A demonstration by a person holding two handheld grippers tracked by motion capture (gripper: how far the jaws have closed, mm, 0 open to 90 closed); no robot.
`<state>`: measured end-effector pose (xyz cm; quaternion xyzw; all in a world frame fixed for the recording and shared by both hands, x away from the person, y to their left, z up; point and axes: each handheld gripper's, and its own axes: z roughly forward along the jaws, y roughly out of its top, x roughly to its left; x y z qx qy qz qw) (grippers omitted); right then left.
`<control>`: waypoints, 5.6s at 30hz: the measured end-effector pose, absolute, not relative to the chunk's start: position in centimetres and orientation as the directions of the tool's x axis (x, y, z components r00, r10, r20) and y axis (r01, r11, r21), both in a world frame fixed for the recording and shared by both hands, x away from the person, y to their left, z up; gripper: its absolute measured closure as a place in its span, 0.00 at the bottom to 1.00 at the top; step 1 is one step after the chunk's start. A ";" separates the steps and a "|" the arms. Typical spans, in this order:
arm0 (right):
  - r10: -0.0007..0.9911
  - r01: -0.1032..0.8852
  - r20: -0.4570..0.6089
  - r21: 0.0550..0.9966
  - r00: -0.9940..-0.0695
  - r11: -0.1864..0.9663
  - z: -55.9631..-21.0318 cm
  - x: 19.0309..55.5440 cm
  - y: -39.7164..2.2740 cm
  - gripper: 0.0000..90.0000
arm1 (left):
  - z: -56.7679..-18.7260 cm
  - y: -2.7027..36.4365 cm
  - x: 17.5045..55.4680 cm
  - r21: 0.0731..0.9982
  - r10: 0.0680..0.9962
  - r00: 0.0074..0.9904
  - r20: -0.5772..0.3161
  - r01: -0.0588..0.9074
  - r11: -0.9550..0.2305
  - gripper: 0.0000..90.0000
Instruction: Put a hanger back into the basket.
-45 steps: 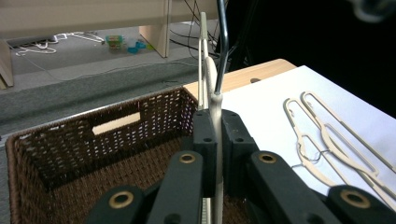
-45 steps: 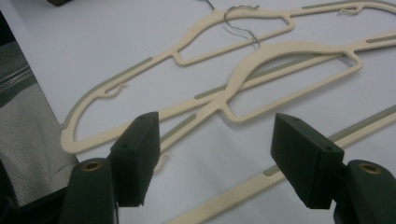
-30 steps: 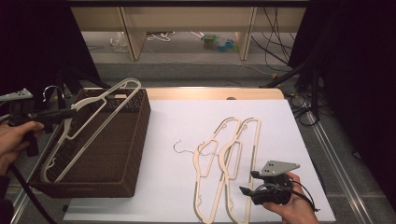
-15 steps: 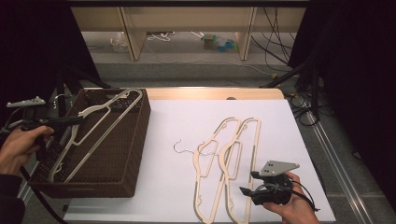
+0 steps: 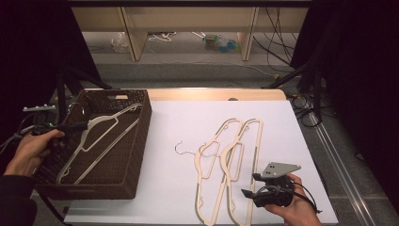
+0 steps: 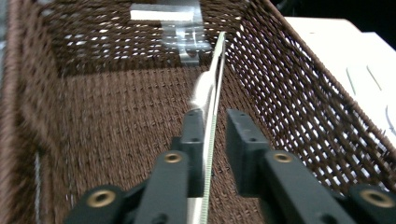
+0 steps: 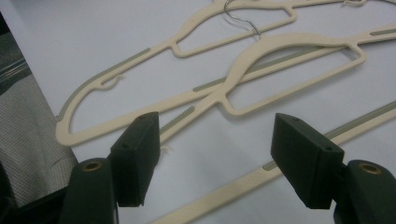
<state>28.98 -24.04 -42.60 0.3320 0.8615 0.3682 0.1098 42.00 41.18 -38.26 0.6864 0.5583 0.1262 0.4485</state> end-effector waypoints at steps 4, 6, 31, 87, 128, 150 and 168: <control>0.649 0.501 0.058 0.689 -0.759 0.524 -42.5 29.1 -24.3 0.38 | -37.4 41.7 41.3 0.781 0.911 0.312 -0.270 0.624 0.018 0.68; 0.657 0.500 0.061 0.702 -0.751 0.507 -42.6 29.1 -24.2 0.38 | -36.8 41.7 40.8 0.803 0.914 0.293 -0.282 0.594 0.057 0.62; 0.670 0.506 0.060 0.705 -0.740 0.496 -42.7 29.0 -23.8 0.34 | -31.0 30.3 29.6 0.945 0.786 0.597 -0.159 0.324 -0.055 0.28; 0.691 0.604 0.012 0.495 -0.723 0.624 -46.5 29.8 -16.5 0.29 | -42.7 16.1 26.2 0.922 0.622 0.773 -0.124 0.321 -0.215 0.21; 0.633 0.619 0.026 0.242 -0.774 0.747 -45.5 33.9 -17.7 0.88 | -42.8 16.2 26.4 0.921 0.609 0.780 -0.139 0.329 -0.211 0.22; 0.567 0.550 -0.027 0.210 -0.823 0.808 -45.4 33.8 -17.0 0.89 | -42.9 16.0 26.5 0.918 0.604 0.787 -0.129 0.324 -0.227 0.22; 0.447 0.437 -0.018 0.176 -0.894 0.882 -41.3 31.8 -18.8 0.89 | -45.6 11.8 30.4 0.841 0.515 0.854 0.077 0.222 -0.493 0.31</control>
